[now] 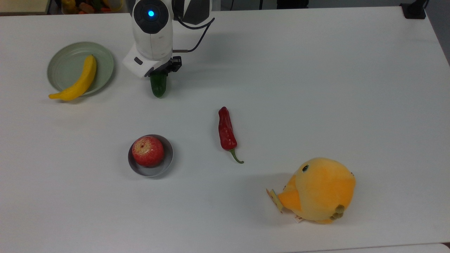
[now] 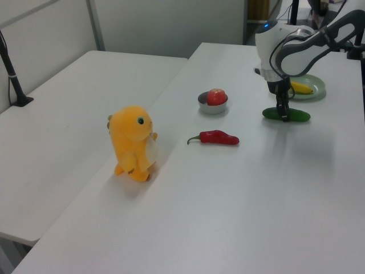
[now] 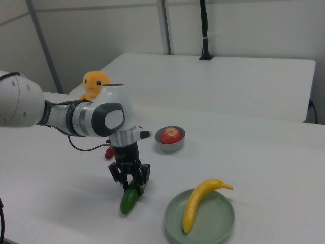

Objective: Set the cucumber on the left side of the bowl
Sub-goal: 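Close the gripper on the green cucumber and lift it, then carry the cucumber toward the grey bowl holding the apple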

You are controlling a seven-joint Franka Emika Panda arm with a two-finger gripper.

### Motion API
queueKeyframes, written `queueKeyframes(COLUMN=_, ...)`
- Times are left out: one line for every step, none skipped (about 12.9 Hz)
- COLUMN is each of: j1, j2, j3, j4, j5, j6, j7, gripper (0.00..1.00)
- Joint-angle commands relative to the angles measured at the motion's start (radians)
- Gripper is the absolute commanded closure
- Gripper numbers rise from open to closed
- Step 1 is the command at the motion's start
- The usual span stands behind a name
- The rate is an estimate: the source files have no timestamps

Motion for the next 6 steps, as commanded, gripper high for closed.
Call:
queueKeyframes(j1=0.005, j2=-0.008, j3=-0.003, j4=0.064, j5=0.002, j6=0.020, j7=-0.007, gripper=0.93)
queueKeyframes(j1=0.005, j2=-0.008, j3=-0.002, j4=0.095, j5=0.006, j6=0.020, j7=-0.005, gripper=0.93)
queueKeyframes(j1=0.005, j2=-0.007, j3=0.004, j4=0.133, j5=0.034, j6=0.024, j7=-0.007, gripper=0.92)
queueKeyframes(j1=0.005, j2=-0.002, j3=0.006, j4=0.182, j5=0.084, j6=0.027, j7=-0.008, gripper=0.92)
queueKeyframes(j1=0.005, j2=0.004, j3=0.012, j4=0.225, j5=0.121, j6=0.029, j7=-0.010, gripper=0.93)
queueKeyframes(j1=0.003, j2=0.007, j3=0.030, j4=0.254, j5=0.127, j6=0.030, j7=-0.010, gripper=0.92)
